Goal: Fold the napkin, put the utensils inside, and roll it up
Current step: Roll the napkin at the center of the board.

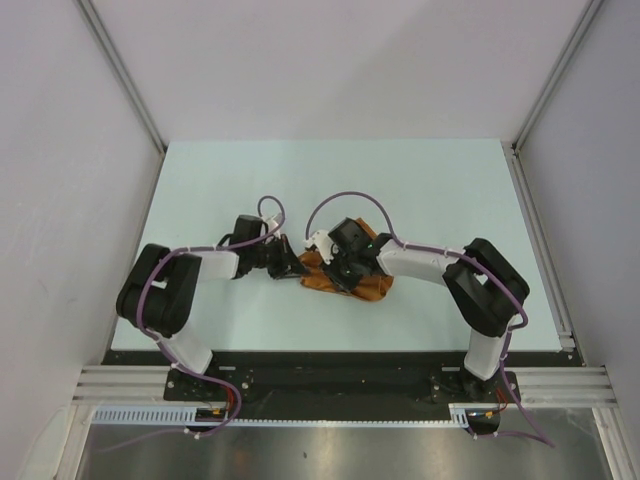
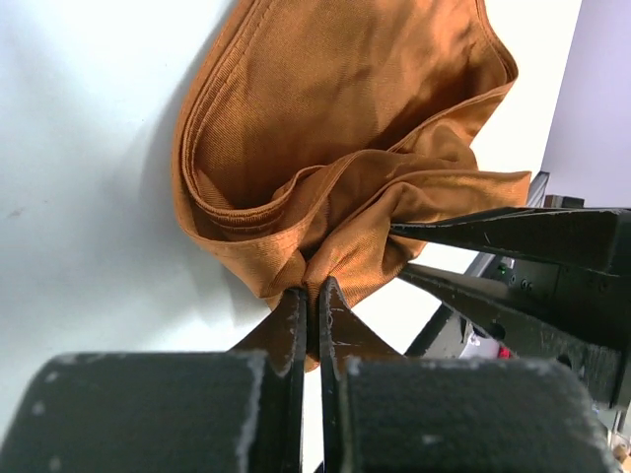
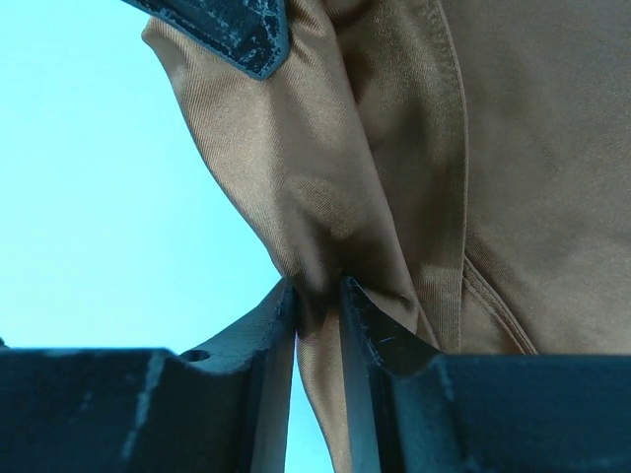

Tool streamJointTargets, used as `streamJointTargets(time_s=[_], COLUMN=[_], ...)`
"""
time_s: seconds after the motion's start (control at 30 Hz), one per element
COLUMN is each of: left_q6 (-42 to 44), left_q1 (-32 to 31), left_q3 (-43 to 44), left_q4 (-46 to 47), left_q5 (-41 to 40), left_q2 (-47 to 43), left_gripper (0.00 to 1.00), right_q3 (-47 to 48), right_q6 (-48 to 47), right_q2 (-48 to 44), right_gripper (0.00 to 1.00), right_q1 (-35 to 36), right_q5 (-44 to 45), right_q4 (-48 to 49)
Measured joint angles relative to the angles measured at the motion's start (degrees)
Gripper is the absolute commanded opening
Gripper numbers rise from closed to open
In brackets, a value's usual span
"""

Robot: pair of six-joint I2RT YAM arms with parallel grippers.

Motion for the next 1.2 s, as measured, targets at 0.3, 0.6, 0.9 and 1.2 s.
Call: streamJointTargets(time_s=[0.3, 0.6, 0.9, 1.2], left_q6=[1.42, 7.54, 13.73, 17.49], left_q1=[0.96, 2.05, -6.69, -13.92], left_q3=[2.05, 1.81, -1.6, -4.46], left_q4=[-4.76, -8.31, -8.0, -8.48], left_q5=[-0.76, -13.4, -21.53, -25.86], left_q2=[-0.59, -14.08, -20.48, -23.19], left_gripper=[0.75, 0.76, 0.76, 0.74], right_q3=[1.27, 5.6, 8.44, 9.4], right_q6=[2.45, 7.21, 12.68, 15.47], right_q2=[2.4, 7.69, 13.6, 18.73], right_gripper=[0.06, 0.0, 0.0, 0.0], right_q1=[-5.73, -8.28, -11.45, -15.45], right_q5=[-11.78, -24.81, -36.63, -46.05], right_q4=[-0.55, -5.66, -10.73, -12.15])
